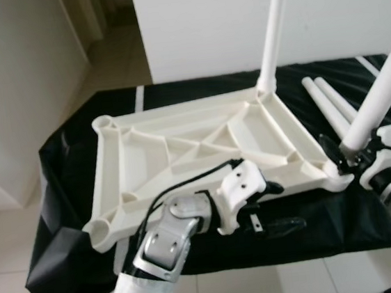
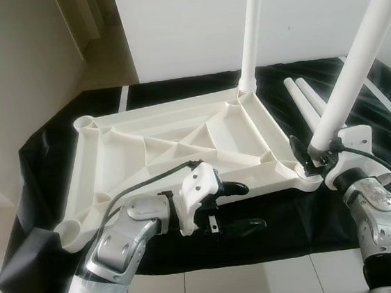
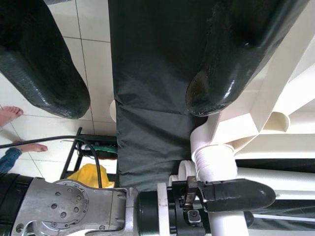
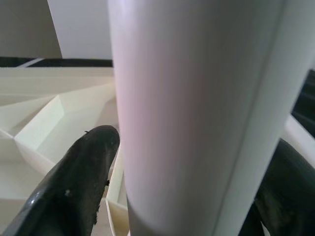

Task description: Building children table

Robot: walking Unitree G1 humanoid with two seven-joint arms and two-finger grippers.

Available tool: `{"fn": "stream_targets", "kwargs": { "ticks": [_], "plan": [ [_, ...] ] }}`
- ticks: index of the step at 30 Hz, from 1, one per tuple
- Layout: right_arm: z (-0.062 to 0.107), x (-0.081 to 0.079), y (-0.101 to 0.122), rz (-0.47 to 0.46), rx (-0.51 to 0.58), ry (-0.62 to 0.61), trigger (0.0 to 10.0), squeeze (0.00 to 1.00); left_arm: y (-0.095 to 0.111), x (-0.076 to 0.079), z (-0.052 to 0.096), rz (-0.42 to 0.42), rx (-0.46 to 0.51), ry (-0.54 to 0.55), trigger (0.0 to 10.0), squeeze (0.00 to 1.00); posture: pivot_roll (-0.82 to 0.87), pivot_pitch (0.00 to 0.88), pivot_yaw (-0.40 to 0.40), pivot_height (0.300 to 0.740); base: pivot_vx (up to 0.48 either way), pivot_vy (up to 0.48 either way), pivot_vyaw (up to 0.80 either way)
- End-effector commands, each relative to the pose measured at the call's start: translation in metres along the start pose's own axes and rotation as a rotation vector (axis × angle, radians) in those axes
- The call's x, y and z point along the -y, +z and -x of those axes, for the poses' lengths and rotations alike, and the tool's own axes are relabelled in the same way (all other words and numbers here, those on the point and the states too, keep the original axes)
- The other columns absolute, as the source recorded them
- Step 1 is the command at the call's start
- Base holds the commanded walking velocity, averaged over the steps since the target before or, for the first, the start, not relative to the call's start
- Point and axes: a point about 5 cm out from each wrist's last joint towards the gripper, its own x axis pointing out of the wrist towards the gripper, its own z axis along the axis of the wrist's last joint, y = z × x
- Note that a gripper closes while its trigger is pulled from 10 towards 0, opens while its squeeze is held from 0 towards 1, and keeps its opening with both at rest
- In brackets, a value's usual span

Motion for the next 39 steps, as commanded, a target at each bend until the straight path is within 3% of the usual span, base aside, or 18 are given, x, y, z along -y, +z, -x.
{"fn": "stream_targets", "kwargs": {
  "ticks": [1,3,16,17,20,31,34,36,39],
  "plan": [
    [-0.002,0.001,-0.004,-0.005,-0.028,0.019,0.4,0.0,0.003,-0.007,0.001,-0.009,-0.005,0.146,10.0,0.0,-0.02,0.0,0.022,0.74,0.0,0.0,0.0],
    [-0.002,0.003,-0.007,-0.008,-0.041,0.017,0.0,0.0,0.003,-0.007,0.001,-0.009,-0.007,0.147,10.0,0.0,-0.02,0.0,0.02,0.74,0.0,0.0,0.0],
    [0.005,0.005,-0.025,-0.075,-0.079,-0.008,0.0,0.0,0.003,-0.009,0.005,-0.004,-0.015,0.164,10.0,0.0,-0.01,0.0,0.022,0.74,0.0,0.0,0.0],
    [0.005,0.005,-0.025,-0.078,-0.08,-0.011,9.6,0.0,0.003,-0.009,0.006,-0.001,-0.015,0.164,10.0,0.0,-0.01,0.0,0.022,0.74,0.0,0.0,0.0],
    [0.006,0.003,-0.028,-0.096,-0.088,-0.034,10.0,0.0,0.004,-0.01,0.006,0.0,-0.017,0.166,10.0,0.0,-0.01,0.0,0.021,0.74,0.0,0.0,0.0],
    [0.001,-0.016,-0.03,-0.112,-0.098,-0.255,10.0,0.0,0.002,-0.007,0.007,0.013,-0.017,0.164,10.0,0.0,-0.02,0.0,0.012,0.74,0.0,0.0,0.0],
    [-0.004,-0.031,-0.031,-0.096,-0.12,-0.454,10.0,0.0,0.002,-0.007,0.005,0.012,-0.012,0.157,10.0,0.0,-0.02,0.0,0.002,0.74,0.0,0.0,0.0],
    [-0.005,-0.037,-0.032,-0.097,-0.122,-0.498,10.0,0.0,0.003,-0.007,0.005,0.011,-0.011,0.157,10.0,0.0,-0.02,0.0,0.0,0.74,0.0,0.0,0.0],
    [-0.002,-0.055,-0.033,-0.147,-0.125,-0.68,10.0,0.0,0.003,-0.009,0.006,0.007,-0.01,0.16,10.0,0.0,-0.02,0.0,-0.009,0.74,0.0,0.0,0.0]
  ]
}}
